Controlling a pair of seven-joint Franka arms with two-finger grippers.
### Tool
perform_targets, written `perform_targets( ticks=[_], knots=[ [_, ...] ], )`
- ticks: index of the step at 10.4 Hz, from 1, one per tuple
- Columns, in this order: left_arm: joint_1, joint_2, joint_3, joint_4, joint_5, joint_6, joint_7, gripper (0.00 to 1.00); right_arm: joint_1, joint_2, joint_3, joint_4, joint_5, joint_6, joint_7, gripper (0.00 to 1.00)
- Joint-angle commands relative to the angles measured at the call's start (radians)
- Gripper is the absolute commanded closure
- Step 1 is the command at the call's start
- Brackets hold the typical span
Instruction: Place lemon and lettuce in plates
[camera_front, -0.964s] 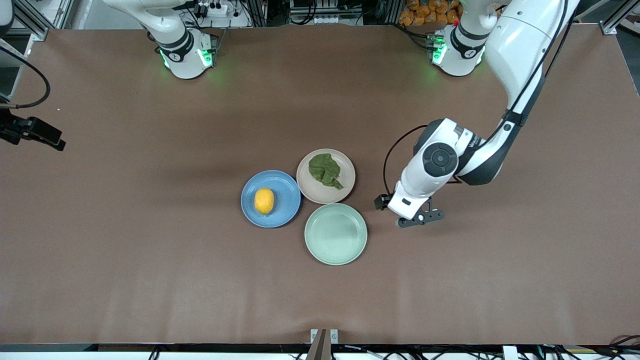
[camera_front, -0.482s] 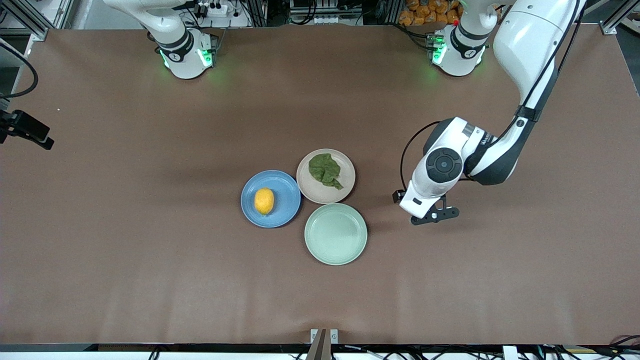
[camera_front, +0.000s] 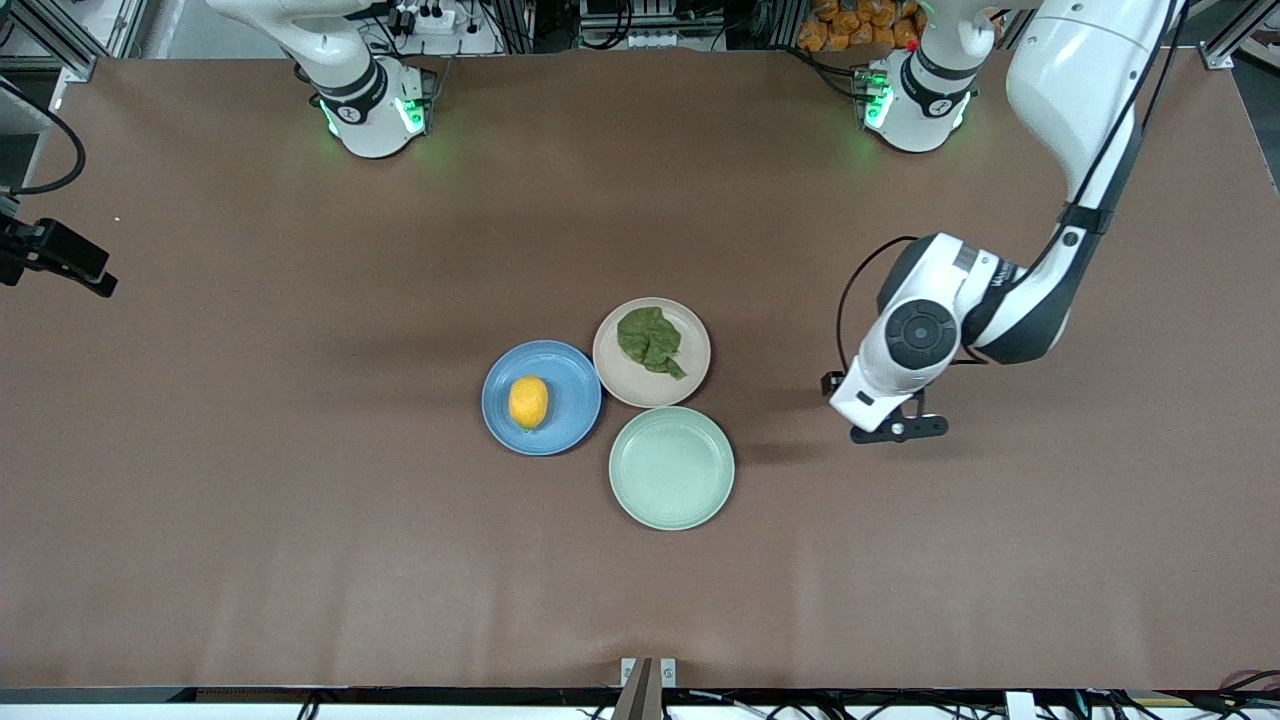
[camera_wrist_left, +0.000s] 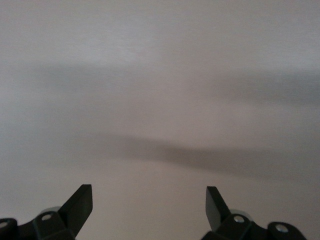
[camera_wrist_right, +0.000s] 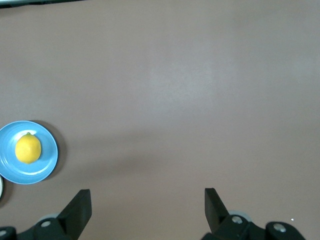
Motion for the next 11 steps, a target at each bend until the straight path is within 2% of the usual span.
perform_targets(
  ticks=[1,3,4,10,11],
  knots=[
    [-0.011,-0.13,0.1,-0.111,-0.121,-0.004,0.199,0.0,0.006,0.002,0.014,0.002,0.008,-0.018,-0.008,0.0],
    [-0.077,-0.188,0.218,-0.118,-0.206,-0.036,0.333,0.0,0.01,0.004,0.019,0.002,0.008,-0.02,-0.008,0.0],
    [-0.088,-0.216,0.24,-0.116,-0.227,-0.041,0.351,0.0,0.01,0.004,0.019,0.002,0.008,-0.021,-0.008,0.0],
    [-0.074,-0.387,0.24,-0.029,-0.278,-0.05,0.351,0.0,0.01,0.004,0.019,0.002,0.008,-0.029,-0.01,0.0],
    [-0.074,-0.418,0.24,-0.024,-0.277,-0.093,0.357,0.0,0.01,0.005,0.019,0.002,0.007,-0.028,-0.01,0.0]
  ],
)
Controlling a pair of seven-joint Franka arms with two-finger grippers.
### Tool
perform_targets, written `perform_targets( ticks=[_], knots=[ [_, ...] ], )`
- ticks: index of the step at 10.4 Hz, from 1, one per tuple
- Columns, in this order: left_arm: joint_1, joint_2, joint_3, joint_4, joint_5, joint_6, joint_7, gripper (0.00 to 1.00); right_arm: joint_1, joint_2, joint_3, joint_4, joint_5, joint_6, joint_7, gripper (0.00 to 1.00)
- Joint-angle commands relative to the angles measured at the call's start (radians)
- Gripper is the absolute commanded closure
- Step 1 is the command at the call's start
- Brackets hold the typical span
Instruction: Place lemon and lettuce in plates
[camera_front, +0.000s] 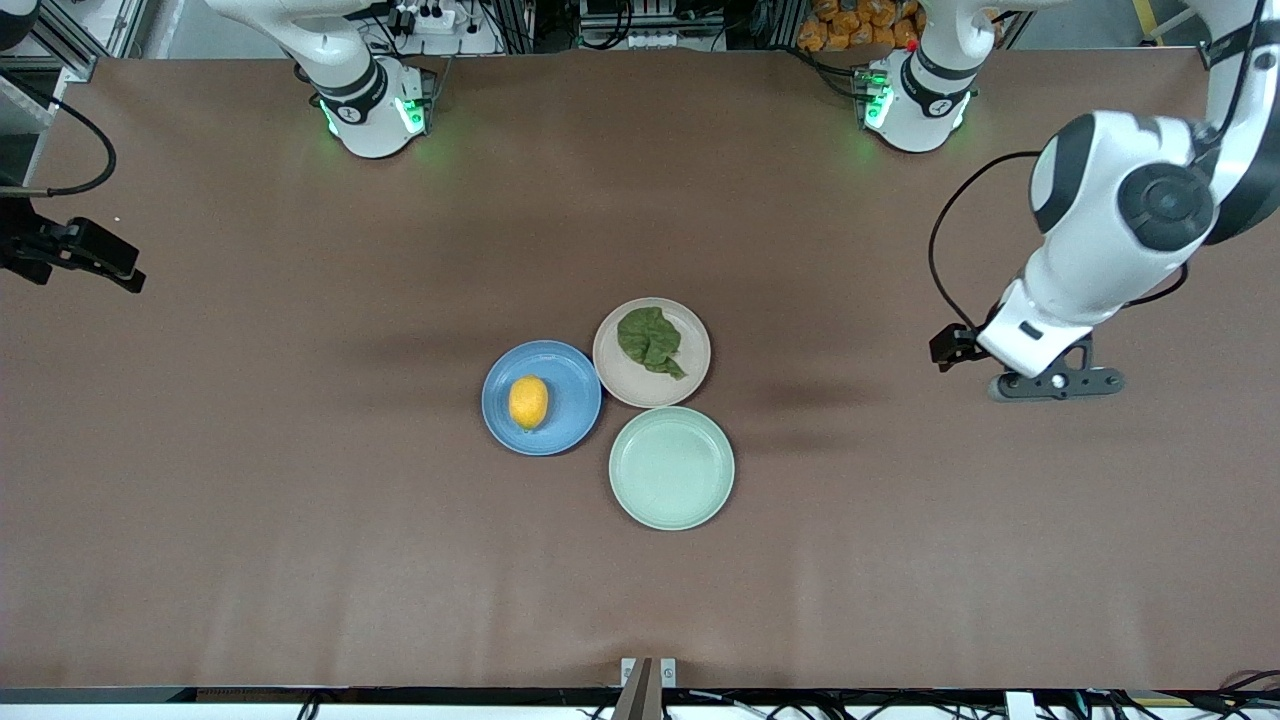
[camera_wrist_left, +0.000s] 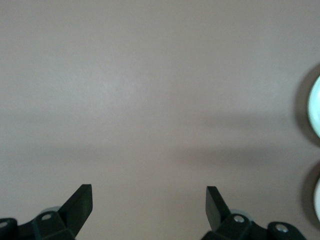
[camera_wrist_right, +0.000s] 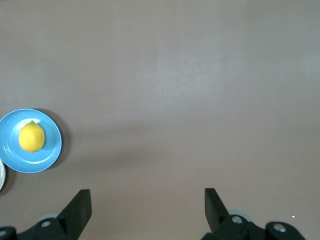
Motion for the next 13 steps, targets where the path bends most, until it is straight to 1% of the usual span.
perform_targets(
  ticks=[1,2,3,6,8,10,13],
  knots=[
    [-0.001,-0.076,0.007,0.019,-0.028,-0.094,0.063,0.0,0.0,0.0,0.0,0.005,0.007,-0.011,-0.009,0.0],
    [0.004,-0.099,0.007,0.039,-0.028,-0.141,0.12,0.0,-0.001,-0.002,0.0,0.005,0.007,-0.009,-0.009,0.0],
    [0.02,-0.108,0.0,0.071,-0.03,-0.198,0.137,0.0,-0.001,0.0,0.0,0.005,0.007,-0.011,-0.01,0.0],
    [0.025,-0.13,-0.004,0.18,-0.058,-0.382,0.143,0.0,-0.001,0.0,0.002,0.005,0.008,-0.011,-0.07,0.0],
    [0.033,-0.147,-0.004,0.233,-0.061,-0.466,0.143,0.0,-0.001,0.001,0.0,0.005,0.008,-0.015,-0.075,0.0],
    [0.04,-0.15,-0.004,0.269,-0.065,-0.5,0.145,0.0,-0.001,0.001,0.0,0.005,0.01,-0.015,-0.075,0.0],
    [0.047,-0.157,-0.004,0.283,-0.082,-0.513,0.146,0.0,-0.001,0.001,0.0,0.005,0.01,-0.015,-0.075,0.0]
  ],
)
